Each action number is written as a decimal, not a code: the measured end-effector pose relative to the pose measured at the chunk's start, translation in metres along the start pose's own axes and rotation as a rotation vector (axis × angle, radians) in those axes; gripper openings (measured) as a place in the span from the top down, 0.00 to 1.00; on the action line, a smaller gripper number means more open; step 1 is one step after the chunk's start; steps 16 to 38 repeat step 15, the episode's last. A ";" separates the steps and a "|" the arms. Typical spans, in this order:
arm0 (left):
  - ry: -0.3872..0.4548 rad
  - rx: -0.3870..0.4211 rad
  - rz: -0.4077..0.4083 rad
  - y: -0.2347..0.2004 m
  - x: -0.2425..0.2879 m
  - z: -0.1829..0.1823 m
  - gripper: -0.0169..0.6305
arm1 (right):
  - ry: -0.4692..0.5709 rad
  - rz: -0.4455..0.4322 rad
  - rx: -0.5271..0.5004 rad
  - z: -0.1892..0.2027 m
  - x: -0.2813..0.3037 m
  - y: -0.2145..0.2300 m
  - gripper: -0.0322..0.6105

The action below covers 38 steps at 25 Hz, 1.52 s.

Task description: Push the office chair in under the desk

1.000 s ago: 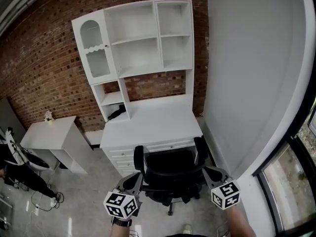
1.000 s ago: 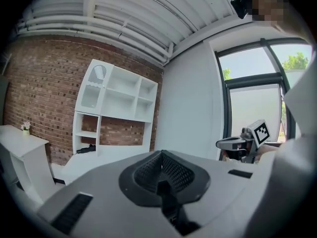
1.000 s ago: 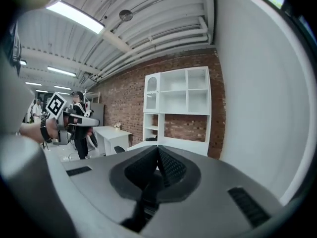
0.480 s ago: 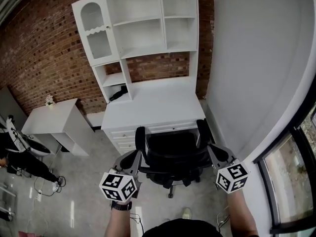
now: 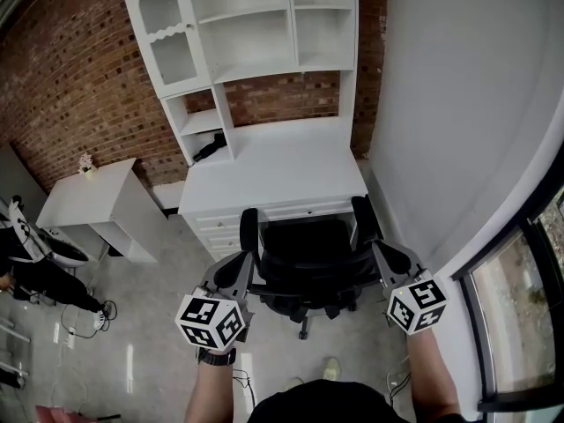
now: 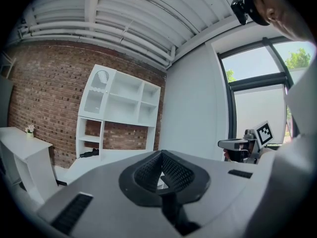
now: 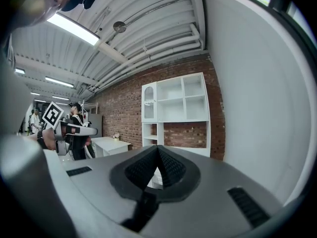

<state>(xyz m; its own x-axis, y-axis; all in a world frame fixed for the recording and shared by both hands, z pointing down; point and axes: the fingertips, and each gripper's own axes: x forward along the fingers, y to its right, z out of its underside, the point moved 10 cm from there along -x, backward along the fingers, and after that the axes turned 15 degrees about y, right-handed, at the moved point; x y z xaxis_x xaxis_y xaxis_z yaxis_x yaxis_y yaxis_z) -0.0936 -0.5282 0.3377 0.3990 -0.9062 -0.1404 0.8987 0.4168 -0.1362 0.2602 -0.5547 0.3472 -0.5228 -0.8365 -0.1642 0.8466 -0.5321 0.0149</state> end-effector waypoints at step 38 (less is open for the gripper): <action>-0.002 -0.001 -0.013 0.002 0.003 0.002 0.96 | -0.004 -0.021 -0.009 0.002 0.006 0.007 0.94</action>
